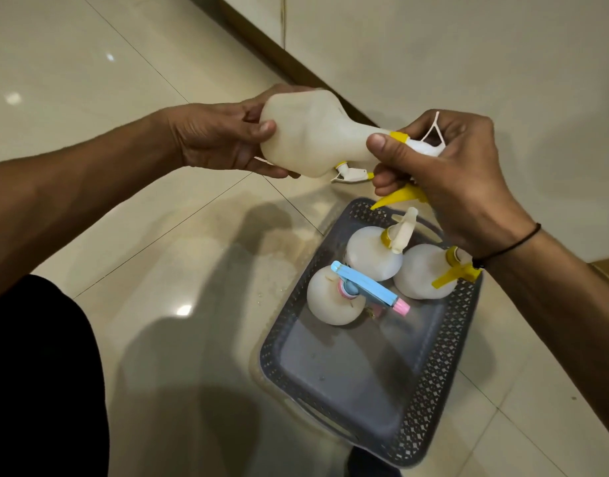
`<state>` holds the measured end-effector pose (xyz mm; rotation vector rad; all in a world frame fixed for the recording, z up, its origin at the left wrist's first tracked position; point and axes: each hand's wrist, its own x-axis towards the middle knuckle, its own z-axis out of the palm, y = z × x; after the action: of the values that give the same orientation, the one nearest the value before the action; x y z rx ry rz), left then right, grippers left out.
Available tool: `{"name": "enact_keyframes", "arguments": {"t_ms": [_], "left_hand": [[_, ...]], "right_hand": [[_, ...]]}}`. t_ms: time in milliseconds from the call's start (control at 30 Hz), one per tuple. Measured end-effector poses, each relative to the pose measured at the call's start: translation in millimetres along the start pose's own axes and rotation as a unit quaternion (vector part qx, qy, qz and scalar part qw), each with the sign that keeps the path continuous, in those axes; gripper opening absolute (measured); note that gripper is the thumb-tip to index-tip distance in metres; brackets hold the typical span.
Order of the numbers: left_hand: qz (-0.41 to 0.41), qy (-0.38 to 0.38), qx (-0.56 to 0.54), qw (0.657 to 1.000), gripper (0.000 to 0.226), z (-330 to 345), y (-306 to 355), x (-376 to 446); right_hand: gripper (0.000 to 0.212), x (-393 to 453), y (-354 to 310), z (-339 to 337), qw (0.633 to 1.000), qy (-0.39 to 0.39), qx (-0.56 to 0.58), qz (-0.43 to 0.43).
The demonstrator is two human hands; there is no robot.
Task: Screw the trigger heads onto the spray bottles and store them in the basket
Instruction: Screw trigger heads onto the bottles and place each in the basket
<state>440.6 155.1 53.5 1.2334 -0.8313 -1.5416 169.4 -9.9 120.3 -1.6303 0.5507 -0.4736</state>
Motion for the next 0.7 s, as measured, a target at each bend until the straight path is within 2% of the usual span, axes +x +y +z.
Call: {"name": "enact_keyframes", "arguments": {"t_ms": [67, 133, 267, 367, 433, 533, 600, 700], "left_hand": [[0.024, 0.015, 0.006, 1.0, 0.1, 1, -4, -3], [0.064, 0.034, 0.013, 0.997, 0.097, 0, -11, -4], [0.06, -0.054, -0.011, 0.997, 0.086, 4, -4, 0], [0.042, -0.087, -0.025, 0.995, 0.096, 3, 0, 1], [0.01, -0.093, -0.015, 0.996, 0.105, 2, 2, 0], [-0.057, -0.124, 0.036, 0.99, 0.084, 3, 5, -3], [-0.103, -0.156, 0.09, 0.978, 0.074, 4, 6, -5], [-0.159, -0.193, 0.162, 0.955, 0.086, 9, 6, -3]], "right_hand": [[0.048, 0, -1, -1, 0.999, 0.005, 0.027, 0.028], [0.035, 1, -3, -2, 0.996, 0.003, 0.058, 0.061], [0.031, 0, -11, 0, 0.988, 0.027, 0.106, 0.112], [0.038, -7, -18, 2, 0.994, 0.029, 0.069, 0.085], [0.045, -16, -24, 4, 0.998, 0.007, 0.022, 0.065], [0.035, -35, -37, 7, 0.99, -0.024, -0.14, 0.006], [0.026, -51, -49, 10, 0.961, -0.022, -0.269, -0.059], [0.025, -72, -70, 17, 0.911, -0.039, -0.389, -0.133]]}}
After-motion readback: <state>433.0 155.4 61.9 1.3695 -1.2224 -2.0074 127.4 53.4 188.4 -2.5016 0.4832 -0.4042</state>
